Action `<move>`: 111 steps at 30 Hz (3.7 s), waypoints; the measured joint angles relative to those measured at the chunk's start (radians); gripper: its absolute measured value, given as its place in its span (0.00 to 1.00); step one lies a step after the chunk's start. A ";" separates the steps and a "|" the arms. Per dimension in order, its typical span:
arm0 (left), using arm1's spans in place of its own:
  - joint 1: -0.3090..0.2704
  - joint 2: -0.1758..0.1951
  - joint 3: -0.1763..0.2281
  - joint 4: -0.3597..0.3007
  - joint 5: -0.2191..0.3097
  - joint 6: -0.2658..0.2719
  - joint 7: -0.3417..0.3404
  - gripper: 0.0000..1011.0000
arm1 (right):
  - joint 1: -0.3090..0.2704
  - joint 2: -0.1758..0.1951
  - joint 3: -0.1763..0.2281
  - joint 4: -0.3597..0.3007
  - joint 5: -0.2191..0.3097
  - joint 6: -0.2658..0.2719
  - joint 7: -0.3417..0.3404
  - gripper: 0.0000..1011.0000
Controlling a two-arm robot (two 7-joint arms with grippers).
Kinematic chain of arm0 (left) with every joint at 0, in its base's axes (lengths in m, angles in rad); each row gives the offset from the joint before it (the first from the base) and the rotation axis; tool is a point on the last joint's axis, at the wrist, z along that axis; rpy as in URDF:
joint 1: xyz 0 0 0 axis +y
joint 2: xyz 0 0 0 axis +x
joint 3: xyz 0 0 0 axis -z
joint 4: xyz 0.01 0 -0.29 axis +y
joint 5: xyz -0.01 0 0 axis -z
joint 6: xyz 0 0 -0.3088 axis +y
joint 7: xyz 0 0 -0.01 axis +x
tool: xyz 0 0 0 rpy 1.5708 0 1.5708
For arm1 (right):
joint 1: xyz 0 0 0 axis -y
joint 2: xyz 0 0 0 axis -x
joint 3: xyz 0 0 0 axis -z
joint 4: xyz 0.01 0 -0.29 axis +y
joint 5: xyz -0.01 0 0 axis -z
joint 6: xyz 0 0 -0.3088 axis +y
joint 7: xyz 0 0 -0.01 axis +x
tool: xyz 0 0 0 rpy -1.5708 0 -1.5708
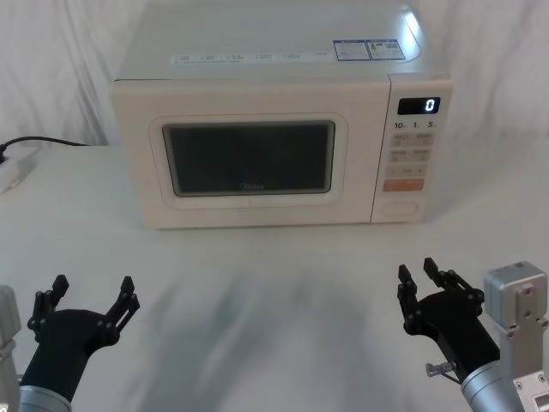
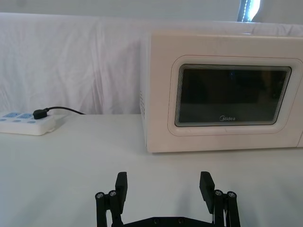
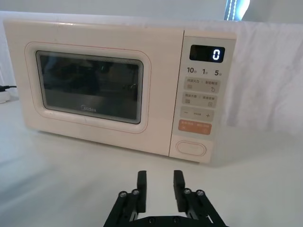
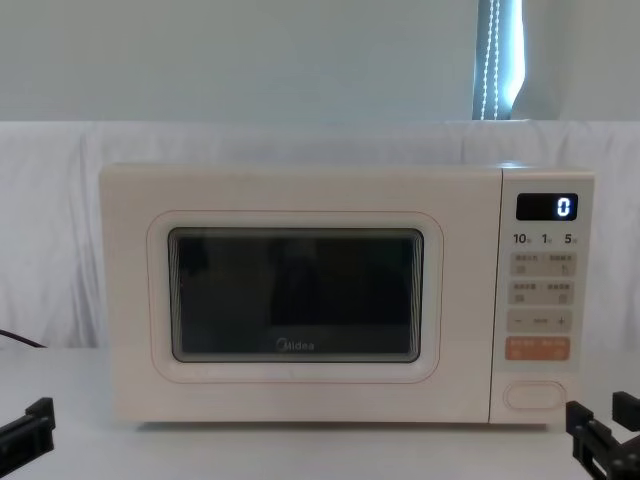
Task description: Press the button to open the microwave door with one hand; close the microwave door with the other hand.
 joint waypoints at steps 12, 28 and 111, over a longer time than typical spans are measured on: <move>0.000 0.000 0.000 0.000 0.000 0.000 0.000 0.99 | 0.000 0.000 0.000 0.000 0.000 0.000 0.000 0.05; 0.000 0.000 0.000 0.000 0.000 0.000 0.000 0.99 | 0.008 -0.007 0.008 0.013 0.003 0.001 0.015 0.00; 0.000 0.000 0.000 0.000 0.000 0.000 0.000 0.99 | 0.671 -0.135 0.127 0.901 0.048 -0.080 0.203 0.00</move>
